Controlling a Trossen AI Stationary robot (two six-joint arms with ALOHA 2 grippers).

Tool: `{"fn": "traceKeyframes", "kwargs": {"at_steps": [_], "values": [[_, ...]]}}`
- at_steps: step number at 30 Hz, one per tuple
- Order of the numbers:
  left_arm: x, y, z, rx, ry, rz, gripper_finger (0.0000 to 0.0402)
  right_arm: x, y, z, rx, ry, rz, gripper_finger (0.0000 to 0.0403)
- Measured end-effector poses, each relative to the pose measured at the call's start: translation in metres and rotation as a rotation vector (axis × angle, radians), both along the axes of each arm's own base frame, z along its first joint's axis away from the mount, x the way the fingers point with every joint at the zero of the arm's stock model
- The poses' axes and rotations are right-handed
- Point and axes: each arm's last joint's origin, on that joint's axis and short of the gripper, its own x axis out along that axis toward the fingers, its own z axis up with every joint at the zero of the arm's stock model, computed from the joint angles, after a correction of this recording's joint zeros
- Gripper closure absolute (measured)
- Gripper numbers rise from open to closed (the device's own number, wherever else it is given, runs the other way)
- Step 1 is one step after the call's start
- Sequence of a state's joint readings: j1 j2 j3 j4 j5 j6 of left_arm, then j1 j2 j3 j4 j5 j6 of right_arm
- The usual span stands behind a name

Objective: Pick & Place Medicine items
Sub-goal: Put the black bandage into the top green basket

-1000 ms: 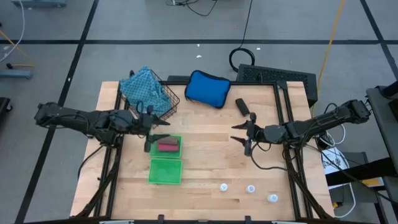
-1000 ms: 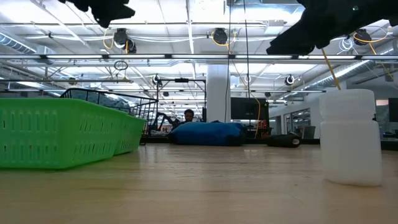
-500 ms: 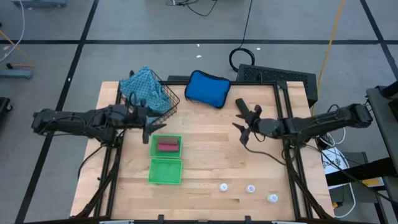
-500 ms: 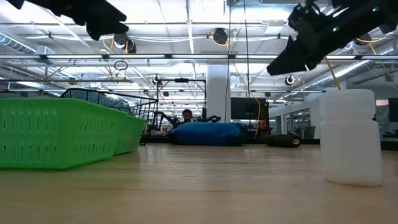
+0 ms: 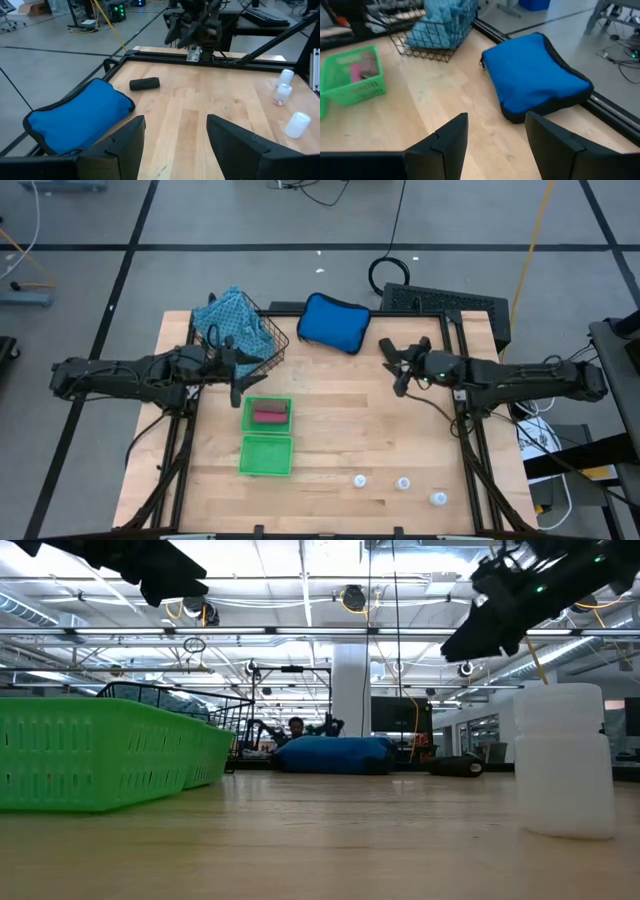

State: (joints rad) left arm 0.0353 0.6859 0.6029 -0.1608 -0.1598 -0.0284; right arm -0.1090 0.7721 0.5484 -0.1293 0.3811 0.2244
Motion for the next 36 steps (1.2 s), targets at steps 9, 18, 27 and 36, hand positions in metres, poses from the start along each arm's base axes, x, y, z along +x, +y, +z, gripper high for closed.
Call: {"fn": "traceKeyframes", "kwargs": {"at_steps": [9, 18, 27, 36], "values": [[0.0, 0.0, 0.0, -0.002, -0.001, 0.0, 0.0178, -0.03, 0.013, 0.02, -0.004, -0.129, 0.057, 0.0216], [0.0, 0.0, 0.0, -0.003, -0.001, 0.0, 0.0178, -0.032, 0.027, 0.02, 0.003, -0.122, 0.165, 0.0216], [0.0, 0.0, 0.0, -0.003, -0.001, 0.0, 0.0179, -0.032, 0.04, 0.012, 0.011, -0.116, 0.257, 0.0216], [0.0, 0.0, 0.0, -0.002, -0.001, 0.0, 0.0178, -0.039, 0.048, -0.008, 0.136, -0.023, 0.269, 0.0216]]}}
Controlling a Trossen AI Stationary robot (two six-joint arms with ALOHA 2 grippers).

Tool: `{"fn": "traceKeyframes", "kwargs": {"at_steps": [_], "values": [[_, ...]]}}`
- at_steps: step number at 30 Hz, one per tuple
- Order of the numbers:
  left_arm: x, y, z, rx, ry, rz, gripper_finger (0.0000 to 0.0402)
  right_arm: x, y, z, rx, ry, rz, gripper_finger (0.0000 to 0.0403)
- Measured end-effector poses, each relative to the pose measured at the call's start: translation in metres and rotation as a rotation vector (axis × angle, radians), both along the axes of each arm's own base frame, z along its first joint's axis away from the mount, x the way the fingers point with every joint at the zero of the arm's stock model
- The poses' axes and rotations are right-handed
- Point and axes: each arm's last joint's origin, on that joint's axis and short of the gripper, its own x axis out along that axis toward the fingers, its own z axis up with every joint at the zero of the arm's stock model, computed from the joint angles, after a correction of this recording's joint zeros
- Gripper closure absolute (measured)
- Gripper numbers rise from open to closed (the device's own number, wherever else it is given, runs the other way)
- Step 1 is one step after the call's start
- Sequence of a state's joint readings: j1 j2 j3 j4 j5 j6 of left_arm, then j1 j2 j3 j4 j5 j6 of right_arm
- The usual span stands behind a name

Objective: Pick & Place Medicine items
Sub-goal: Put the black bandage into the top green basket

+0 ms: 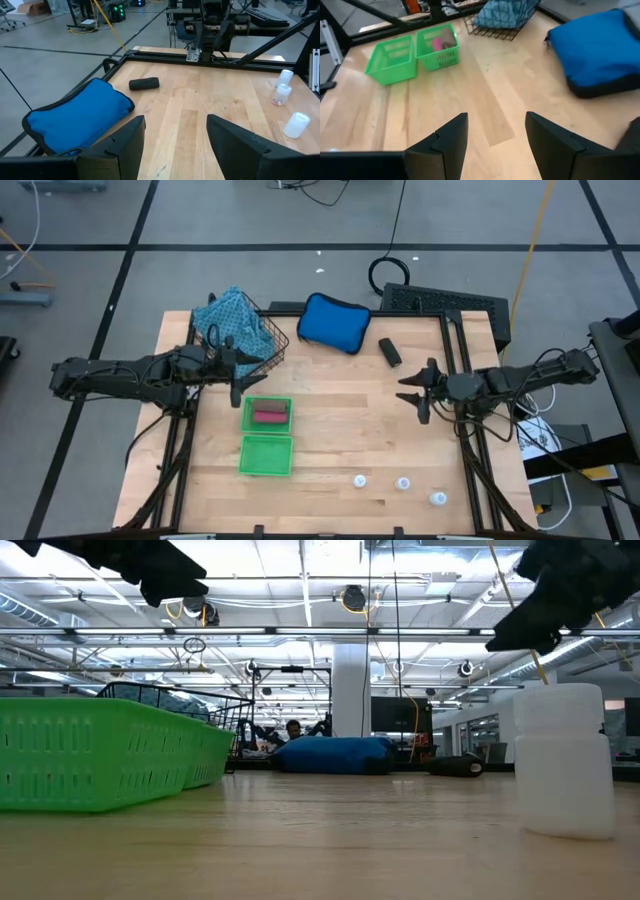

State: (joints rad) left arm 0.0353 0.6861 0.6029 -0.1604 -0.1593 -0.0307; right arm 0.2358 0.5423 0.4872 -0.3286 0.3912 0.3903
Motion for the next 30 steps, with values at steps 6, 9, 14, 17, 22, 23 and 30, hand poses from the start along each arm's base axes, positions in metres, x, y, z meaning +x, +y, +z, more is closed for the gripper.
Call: {"fn": "traceKeyframes", "kwargs": {"at_steps": [6, 9, 14, 17, 22, 23, 30], "values": [[0.0, 0.0, 0.0, 0.0, 0.0, 0.0, 0.0178, 0.004, 0.004, -0.023, -0.02, -0.062, 0.039, 0.0216], [0.0, 0.0, 0.0, 0.0, 0.0, 0.0, 0.0178, 0.007, 0.004, -0.026, -0.102, -0.135, 0.065, 0.0216], [0.0, 0.0, 0.0, 0.0, 0.0, 0.0, 0.0178, 0.009, -0.002, -0.023, -0.287, -0.314, -0.029, 0.0216], [0.0, 0.0, 0.0, 0.0, 0.0, 0.0, 0.0178, 0.006, -0.006, -0.027, -0.379, -0.417, -0.099, 0.0216], [0.0, 0.0, 0.0, 0.0, 0.0, 0.0, 0.0178, -0.002, -0.013, -0.032, -0.497, -0.547, -0.176, 0.0216], [0.0, 0.0, 0.0, 0.0, 0.0, 0.0, 0.0178, -0.004, -0.013, -0.028, -0.486, -0.591, -0.195, 0.0216], [0.0, 0.0, 0.0, 0.0, 0.0, 0.0, 0.0178, -0.004, -0.018, -0.028, -0.428, -0.604, -0.256, 0.0216]]}}
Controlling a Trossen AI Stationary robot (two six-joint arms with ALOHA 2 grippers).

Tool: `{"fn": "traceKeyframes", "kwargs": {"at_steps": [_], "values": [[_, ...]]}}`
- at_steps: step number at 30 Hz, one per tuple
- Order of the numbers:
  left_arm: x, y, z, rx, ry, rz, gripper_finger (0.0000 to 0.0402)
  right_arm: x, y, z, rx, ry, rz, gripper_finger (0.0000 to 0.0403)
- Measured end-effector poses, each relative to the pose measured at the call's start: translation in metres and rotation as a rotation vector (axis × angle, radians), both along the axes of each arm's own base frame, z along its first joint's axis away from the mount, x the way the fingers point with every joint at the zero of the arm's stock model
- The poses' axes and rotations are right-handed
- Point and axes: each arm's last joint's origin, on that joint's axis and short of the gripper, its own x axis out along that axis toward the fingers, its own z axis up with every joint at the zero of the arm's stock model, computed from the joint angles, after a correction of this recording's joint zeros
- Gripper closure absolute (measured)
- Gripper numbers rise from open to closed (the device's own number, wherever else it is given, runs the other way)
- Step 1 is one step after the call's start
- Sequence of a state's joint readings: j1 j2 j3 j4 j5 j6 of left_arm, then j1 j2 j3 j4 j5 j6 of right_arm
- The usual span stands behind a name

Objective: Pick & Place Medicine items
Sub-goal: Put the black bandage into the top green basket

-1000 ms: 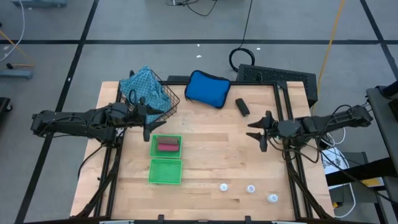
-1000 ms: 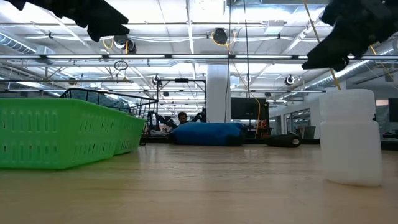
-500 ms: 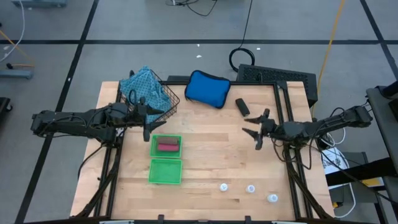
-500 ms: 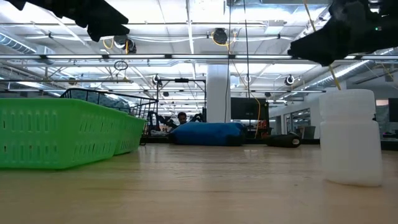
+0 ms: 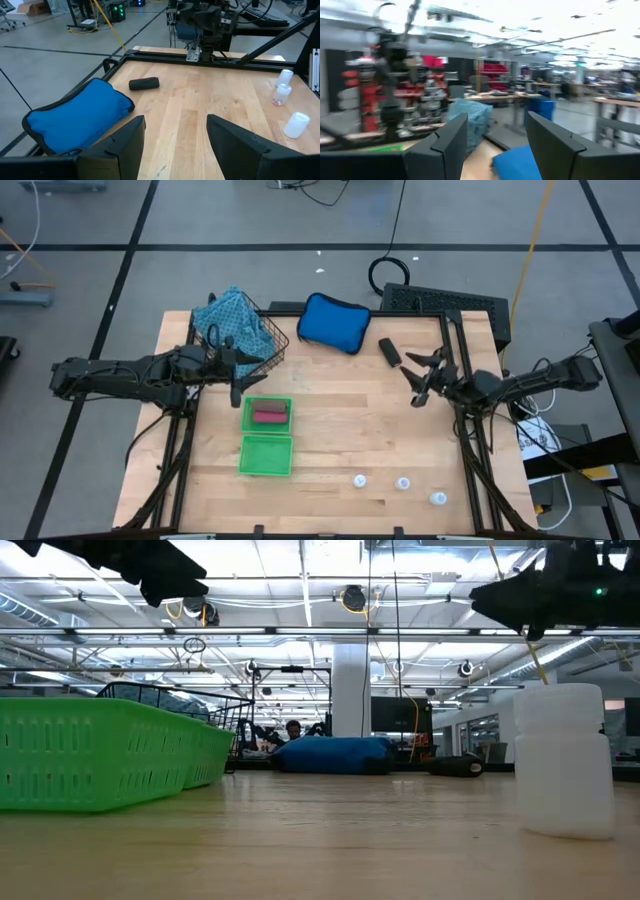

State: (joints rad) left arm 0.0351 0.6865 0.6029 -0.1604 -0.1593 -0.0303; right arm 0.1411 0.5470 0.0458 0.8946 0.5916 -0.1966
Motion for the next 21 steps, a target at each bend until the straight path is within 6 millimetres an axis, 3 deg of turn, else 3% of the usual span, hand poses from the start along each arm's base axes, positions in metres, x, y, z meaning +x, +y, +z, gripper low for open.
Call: {"fn": "traceKeyframes", "kwargs": {"at_steps": [4, 15, 21], "values": [[0.0, 0.0, 0.0, 0.0, 0.0, 0.0, 0.0178, 0.003, -0.004, -0.005, 0.012, 0.088, -0.109, 0.0211], [0.0, 0.0, 0.0, 0.0, 0.0, 0.0, 0.0178, 0.045, -0.006, 0.045, 0.047, 0.328, -0.325, 0.0141], [0.0, 0.0, 0.0, 0.0, 0.0, 0.0, 0.0178, 0.072, -0.027, 0.061, 0.099, 0.48, -0.431, 0.0105]]}}
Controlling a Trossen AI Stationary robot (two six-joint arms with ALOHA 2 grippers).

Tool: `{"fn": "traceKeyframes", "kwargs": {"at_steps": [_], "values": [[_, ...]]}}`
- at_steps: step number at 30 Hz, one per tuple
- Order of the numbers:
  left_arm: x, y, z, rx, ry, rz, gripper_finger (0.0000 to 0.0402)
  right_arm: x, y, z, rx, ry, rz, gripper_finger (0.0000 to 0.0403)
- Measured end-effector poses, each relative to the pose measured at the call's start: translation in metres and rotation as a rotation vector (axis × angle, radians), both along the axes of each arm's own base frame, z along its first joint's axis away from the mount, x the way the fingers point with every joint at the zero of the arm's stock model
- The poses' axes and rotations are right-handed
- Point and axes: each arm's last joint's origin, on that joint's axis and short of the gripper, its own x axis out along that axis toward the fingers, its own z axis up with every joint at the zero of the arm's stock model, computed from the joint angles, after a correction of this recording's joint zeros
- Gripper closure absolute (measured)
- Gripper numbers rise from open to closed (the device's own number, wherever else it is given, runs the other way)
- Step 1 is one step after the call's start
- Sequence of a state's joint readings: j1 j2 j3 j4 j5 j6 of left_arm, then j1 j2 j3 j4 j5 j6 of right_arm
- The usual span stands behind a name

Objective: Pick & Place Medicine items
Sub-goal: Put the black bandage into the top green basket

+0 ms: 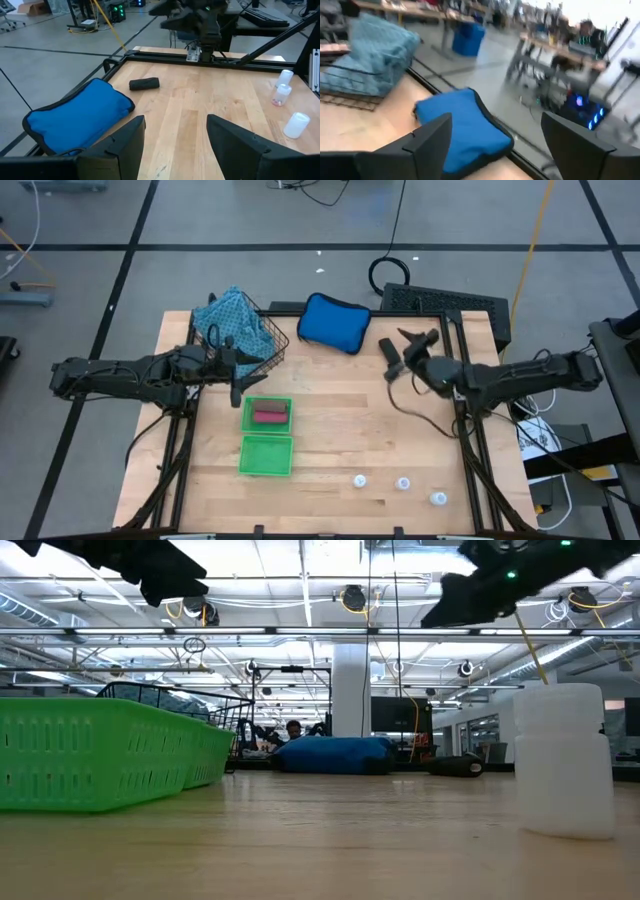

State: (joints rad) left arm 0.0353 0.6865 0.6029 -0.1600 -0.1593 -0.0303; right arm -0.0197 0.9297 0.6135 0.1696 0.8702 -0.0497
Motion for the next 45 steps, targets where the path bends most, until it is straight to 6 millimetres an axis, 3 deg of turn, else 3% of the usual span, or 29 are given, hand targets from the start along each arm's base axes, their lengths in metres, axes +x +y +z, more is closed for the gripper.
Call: {"fn": "traceKeyframes", "kwargs": {"at_steps": [4, 10, 18, 30, 41, 45], "values": [[0.0, 0.0, 0.0, 0.0, 0.0, 0.0, 0.0178, 0.006, -0.037, 0.002, 0.202, 0.099, -0.039, 0.0102], [0.0, 0.0, 0.0, 0.0, 0.0, 0.0, 0.0178, 0.003, -0.088, -0.034, 0.534, 0.179, -0.035, 0.0113], [0.0, 0.0, 0.0, 0.0, 0.0, 0.0, 0.0178, 0.0, -0.112, -0.087, 0.682, 0.309, -0.108, 0.012], [0.0, 0.0, 0.0, 0.0, 0.0, -0.001, 0.0178, 0.011, -0.123, -0.117, 0.757, 0.34, -0.005, 0.0123], [0.0, 0.0, 0.0, 0.0, 0.0, -0.001, 0.0178, 0.026, -0.096, -0.104, 0.72, 0.365, 0.433, 0.0142], [0.0, 0.0, 0.0, 0.0, 0.0, -0.001, 0.0178, 0.032, -0.082, -0.095, 0.653, 0.358, 0.5, 0.0147]]}}
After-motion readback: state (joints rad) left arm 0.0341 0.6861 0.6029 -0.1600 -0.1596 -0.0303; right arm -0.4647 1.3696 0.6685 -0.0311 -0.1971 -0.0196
